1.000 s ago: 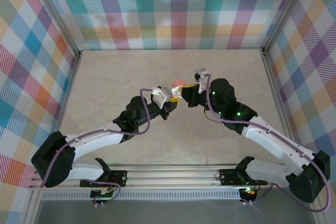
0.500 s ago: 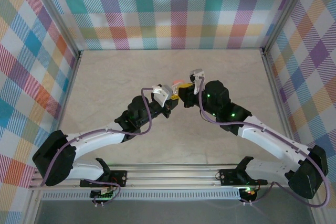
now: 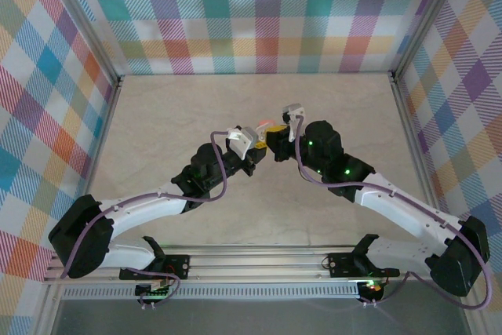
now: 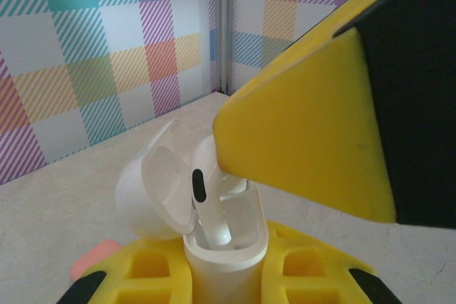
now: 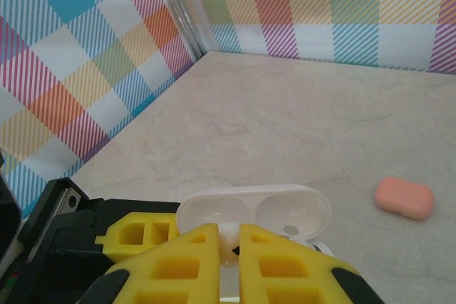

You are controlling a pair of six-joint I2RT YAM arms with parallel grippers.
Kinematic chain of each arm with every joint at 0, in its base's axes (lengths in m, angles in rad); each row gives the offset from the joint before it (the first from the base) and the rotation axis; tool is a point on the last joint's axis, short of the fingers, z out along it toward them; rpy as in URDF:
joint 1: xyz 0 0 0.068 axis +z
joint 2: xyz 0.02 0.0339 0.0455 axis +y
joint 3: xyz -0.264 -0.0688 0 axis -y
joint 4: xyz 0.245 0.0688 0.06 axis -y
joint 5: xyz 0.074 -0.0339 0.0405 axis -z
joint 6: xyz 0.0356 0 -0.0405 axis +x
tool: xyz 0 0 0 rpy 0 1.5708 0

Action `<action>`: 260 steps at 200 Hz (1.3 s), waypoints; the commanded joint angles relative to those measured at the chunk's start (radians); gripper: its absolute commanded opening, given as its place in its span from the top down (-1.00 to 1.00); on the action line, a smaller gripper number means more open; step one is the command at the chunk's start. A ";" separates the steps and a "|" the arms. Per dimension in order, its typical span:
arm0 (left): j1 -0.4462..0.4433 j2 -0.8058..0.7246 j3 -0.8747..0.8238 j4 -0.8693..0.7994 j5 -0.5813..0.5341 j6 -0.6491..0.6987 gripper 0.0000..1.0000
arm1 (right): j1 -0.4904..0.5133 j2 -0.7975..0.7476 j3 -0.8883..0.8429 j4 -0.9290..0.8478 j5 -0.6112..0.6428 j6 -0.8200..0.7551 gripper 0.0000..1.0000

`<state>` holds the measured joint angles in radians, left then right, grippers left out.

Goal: Insert wireless bluetooth earbuds into charging case

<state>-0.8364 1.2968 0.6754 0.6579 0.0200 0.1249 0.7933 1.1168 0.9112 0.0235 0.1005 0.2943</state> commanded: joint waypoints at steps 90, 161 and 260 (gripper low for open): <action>-0.012 -0.034 0.042 0.014 -0.008 -0.010 1.00 | 0.008 0.003 0.024 -0.071 -0.060 0.037 0.35; -0.012 -0.063 0.032 -0.049 -0.003 -0.009 1.00 | 0.006 -0.044 0.181 -0.233 -0.051 0.035 -0.02; -0.002 -0.094 0.078 -0.237 0.337 0.007 1.00 | -0.338 0.297 0.602 -0.753 -0.556 0.067 -0.07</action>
<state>-0.8364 1.2194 0.6945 0.4767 0.2203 0.1211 0.5041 1.3037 1.4818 -0.5648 -0.1940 0.3294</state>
